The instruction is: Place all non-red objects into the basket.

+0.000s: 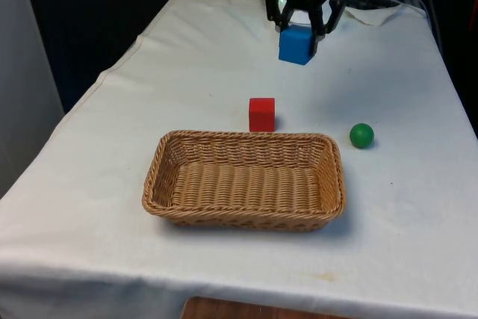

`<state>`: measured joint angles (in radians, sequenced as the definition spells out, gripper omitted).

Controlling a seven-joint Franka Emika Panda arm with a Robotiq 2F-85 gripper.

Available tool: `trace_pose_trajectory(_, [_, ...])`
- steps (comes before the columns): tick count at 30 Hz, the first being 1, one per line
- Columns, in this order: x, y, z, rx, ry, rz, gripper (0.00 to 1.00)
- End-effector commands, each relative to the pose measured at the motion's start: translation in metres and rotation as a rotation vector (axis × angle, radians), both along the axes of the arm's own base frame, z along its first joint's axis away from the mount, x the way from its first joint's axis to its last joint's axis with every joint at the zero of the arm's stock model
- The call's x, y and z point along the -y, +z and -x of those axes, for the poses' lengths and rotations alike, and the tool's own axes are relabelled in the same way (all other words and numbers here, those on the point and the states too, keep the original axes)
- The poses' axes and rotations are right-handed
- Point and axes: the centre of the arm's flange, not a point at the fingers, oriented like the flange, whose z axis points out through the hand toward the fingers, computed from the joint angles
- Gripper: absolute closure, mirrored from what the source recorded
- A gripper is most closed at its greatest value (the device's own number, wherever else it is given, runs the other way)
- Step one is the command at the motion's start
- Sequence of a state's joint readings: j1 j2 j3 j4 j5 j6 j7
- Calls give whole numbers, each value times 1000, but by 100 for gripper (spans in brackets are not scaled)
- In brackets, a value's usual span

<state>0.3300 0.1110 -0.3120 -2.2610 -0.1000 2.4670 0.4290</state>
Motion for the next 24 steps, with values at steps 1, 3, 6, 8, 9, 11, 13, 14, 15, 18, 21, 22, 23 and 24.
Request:
trace_pose_trajectory(1, [-2, 1, -5, -8, 4, -9, 97])
trace_pose_trajectory(3, [-2, 2, -12, -6, 7, -8, 97])
trace_pose_trajectory(6, [-2, 4, -18, -4, 12, -7, 97])
trace_pose_trajectory(8, [-1, 5, -28, -3, 21, -5, 97])
trace_pose_trajectory(9, [-2, 5, -31, -2, 24, -4, 97])
trace_pose_trajectory(11, [-2, 6, -37, 0, 30, -3, 97])
trace_pose_trajectory(13, [-2, 5, -47, 2, 39, 1, 97])
trace_pose_trajectory(14, [0, 6, -46, 9, 33, 14, 97])
trace_pose_trajectory(15, [-1, 6, -49, 2, 41, 2, 97])
trace_pose_trajectory(18, [-1, 6, -58, 3, 54, 6, 97])
trace_pose_trajectory(21, [-1, 5, -66, 6, 67, 11, 97])
trace_pose_trajectory(22, [1, 5, -65, 14, 63, 23, 97])
trace_pose_trajectory(23, [-1, 5, -71, 8, 76, 16, 97])
trace_pose_trajectory(24, [-1, 4, -74, 9, 80, 18, 97])
